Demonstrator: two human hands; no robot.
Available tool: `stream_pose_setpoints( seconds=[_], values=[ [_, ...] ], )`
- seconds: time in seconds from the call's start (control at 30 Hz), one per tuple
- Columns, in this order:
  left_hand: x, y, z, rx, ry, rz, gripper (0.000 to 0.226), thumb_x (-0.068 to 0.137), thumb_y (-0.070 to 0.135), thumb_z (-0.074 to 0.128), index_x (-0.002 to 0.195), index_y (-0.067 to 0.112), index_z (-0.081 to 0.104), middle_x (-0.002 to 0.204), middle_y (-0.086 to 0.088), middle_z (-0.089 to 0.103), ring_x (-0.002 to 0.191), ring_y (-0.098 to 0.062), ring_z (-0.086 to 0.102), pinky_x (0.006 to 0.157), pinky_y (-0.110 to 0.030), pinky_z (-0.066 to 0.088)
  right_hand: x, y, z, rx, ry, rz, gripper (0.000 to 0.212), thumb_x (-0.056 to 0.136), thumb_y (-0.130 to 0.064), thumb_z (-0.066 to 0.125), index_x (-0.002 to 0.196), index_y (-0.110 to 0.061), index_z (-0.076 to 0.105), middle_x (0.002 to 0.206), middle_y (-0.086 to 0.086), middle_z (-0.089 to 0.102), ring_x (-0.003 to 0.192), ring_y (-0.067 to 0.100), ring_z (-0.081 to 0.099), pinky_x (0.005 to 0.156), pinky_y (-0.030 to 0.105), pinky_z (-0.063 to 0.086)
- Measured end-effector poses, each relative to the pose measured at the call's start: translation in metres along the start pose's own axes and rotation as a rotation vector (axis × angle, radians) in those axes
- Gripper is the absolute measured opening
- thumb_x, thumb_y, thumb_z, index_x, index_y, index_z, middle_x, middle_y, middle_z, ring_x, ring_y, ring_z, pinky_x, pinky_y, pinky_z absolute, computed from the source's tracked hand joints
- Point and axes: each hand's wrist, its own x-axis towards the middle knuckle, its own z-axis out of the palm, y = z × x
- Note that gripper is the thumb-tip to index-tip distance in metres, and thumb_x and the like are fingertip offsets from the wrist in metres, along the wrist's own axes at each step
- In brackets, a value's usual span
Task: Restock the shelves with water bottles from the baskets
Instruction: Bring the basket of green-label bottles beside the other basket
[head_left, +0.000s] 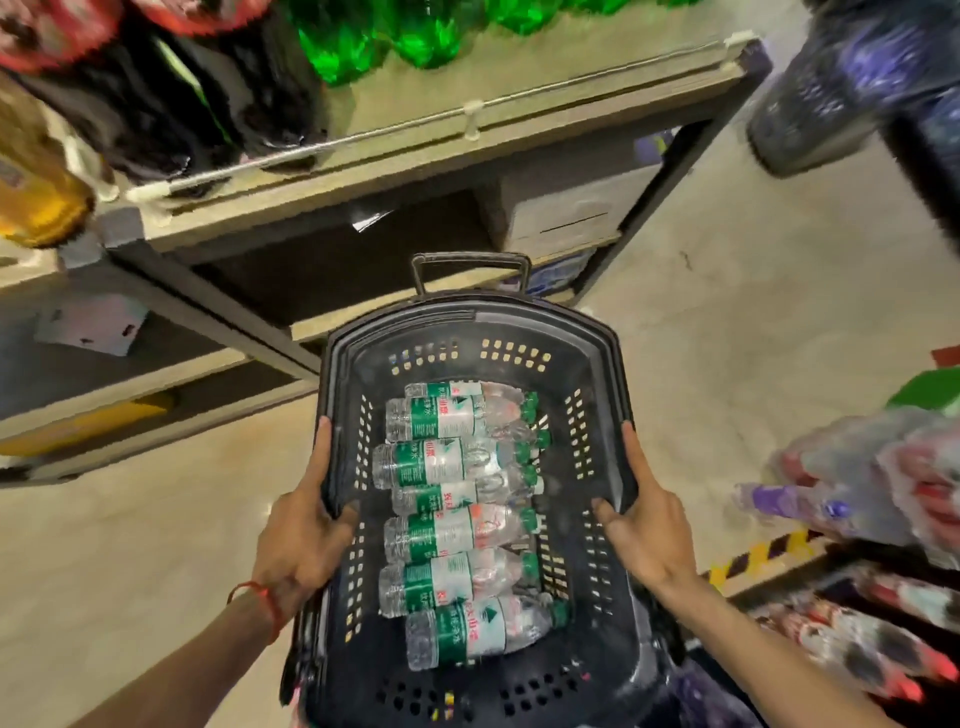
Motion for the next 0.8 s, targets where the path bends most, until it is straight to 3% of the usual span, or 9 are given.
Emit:
stream_pose_setpoints(
  seconds=[0.17, 0.3, 0.43, 0.5, 0.6, 0.67, 0.7, 0.73, 0.8],
  values=[
    [0.051, 0.077, 0.015, 0.033, -0.090, 0.127, 0.116, 0.092, 0.010, 0.071, 0.150, 0.066, -0.013, 0.110, -0.013, 0.073, 0.076, -0.027, 0.071, 0.078, -0.047, 0.062, 0.004, 0.025, -0.049, 0.035, 0.114, 0.135, 0.111, 0.090, -0.018, 0.075, 0.161, -0.057, -0.002, 0.047, 0.001, 0.057, 0.043, 0.017, 0.056, 0.050, 0.030, 0.048],
    [0.092, 0.131, 0.034, 0.101, -0.182, 0.215, 0.114, 0.090, 0.016, 0.073, 0.153, 0.060, -0.010, 0.109, 0.003, 0.067, 0.063, -0.018, 0.066, 0.070, -0.039, 0.058, 0.000, 0.049, -0.078, 0.070, 0.213, 0.243, 0.116, 0.090, -0.018, 0.077, 0.157, -0.063, -0.006, 0.044, 0.002, 0.054, 0.040, 0.019, 0.053, 0.054, 0.037, 0.056],
    [0.140, 0.185, 0.049, 0.132, -0.321, 0.326, 0.115, 0.091, 0.016, 0.074, 0.150, 0.066, -0.010, 0.074, -0.001, 0.072, 0.051, -0.018, 0.063, 0.064, -0.043, 0.060, -0.006, 0.057, -0.103, 0.126, 0.323, 0.380, 0.116, 0.090, -0.017, 0.079, 0.160, -0.057, -0.004, 0.049, 0.008, 0.059, 0.037, 0.022, 0.051, 0.047, 0.039, 0.056],
    [0.158, 0.215, 0.056, 0.168, -0.392, 0.401, 0.115, 0.091, 0.014, 0.074, 0.146, 0.071, -0.010, 0.070, -0.005, 0.072, 0.046, -0.019, 0.059, 0.057, -0.047, 0.060, -0.015, 0.060, -0.110, 0.161, 0.375, 0.458, 0.116, 0.090, -0.017, 0.079, 0.159, -0.059, -0.003, 0.049, 0.010, 0.058, 0.038, 0.025, 0.050, 0.047, 0.042, 0.056],
    [0.174, 0.265, 0.069, 0.199, -0.460, 0.514, 0.113, 0.091, 0.010, 0.073, 0.151, 0.063, -0.008, 0.103, -0.024, 0.074, 0.038, -0.013, 0.053, 0.043, -0.035, 0.053, -0.027, 0.064, -0.118, 0.232, 0.462, 0.536, 0.115, 0.089, -0.013, 0.079, 0.160, -0.059, 0.001, 0.045, 0.008, 0.053, 0.040, 0.020, 0.047, 0.050, 0.039, 0.052],
    [0.183, 0.298, 0.082, 0.204, -0.526, 0.548, 0.111, 0.093, 0.006, 0.071, 0.154, 0.058, -0.006, 0.131, -0.038, 0.058, 0.036, -0.011, 0.050, 0.036, -0.022, 0.042, -0.032, 0.073, -0.123, 0.262, 0.514, 0.590, 0.115, 0.088, -0.012, 0.081, 0.160, -0.059, 0.004, 0.046, 0.009, 0.054, 0.041, 0.020, 0.048, 0.050, 0.038, 0.052],
    [0.187, 0.313, 0.089, 0.204, -0.555, 0.568, 0.111, 0.093, 0.005, 0.070, 0.154, 0.057, -0.006, 0.132, -0.040, 0.056, 0.034, -0.011, 0.048, 0.036, -0.022, 0.040, -0.032, 0.078, -0.126, 0.280, 0.536, 0.614, 0.116, 0.088, -0.013, 0.081, 0.159, -0.061, 0.004, 0.045, 0.009, 0.054, 0.038, 0.017, 0.044, 0.046, 0.036, 0.049],
    [0.190, 0.328, 0.096, 0.211, -0.576, 0.590, 0.111, 0.093, 0.004, 0.070, 0.155, 0.057, -0.007, 0.122, -0.038, 0.063, 0.033, -0.010, 0.045, 0.035, -0.026, 0.040, -0.032, 0.085, -0.130, 0.291, 0.548, 0.639, 0.117, 0.087, -0.013, 0.082, 0.158, -0.062, 0.003, 0.044, 0.007, 0.052, 0.036, 0.015, 0.041, 0.042, 0.033, 0.045],
    [0.201, 0.353, 0.114, 0.272, -0.588, 0.637, 0.111, 0.093, 0.004, 0.070, 0.156, 0.054, -0.007, 0.067, -0.013, 0.072, 0.032, -0.007, 0.041, 0.036, -0.033, 0.043, -0.029, 0.099, -0.136, 0.291, 0.570, 0.688, 0.117, 0.087, -0.014, 0.083, 0.159, -0.061, 0.003, 0.041, 0.003, 0.048, 0.034, 0.011, 0.038, 0.039, 0.028, 0.041]
  ],
)
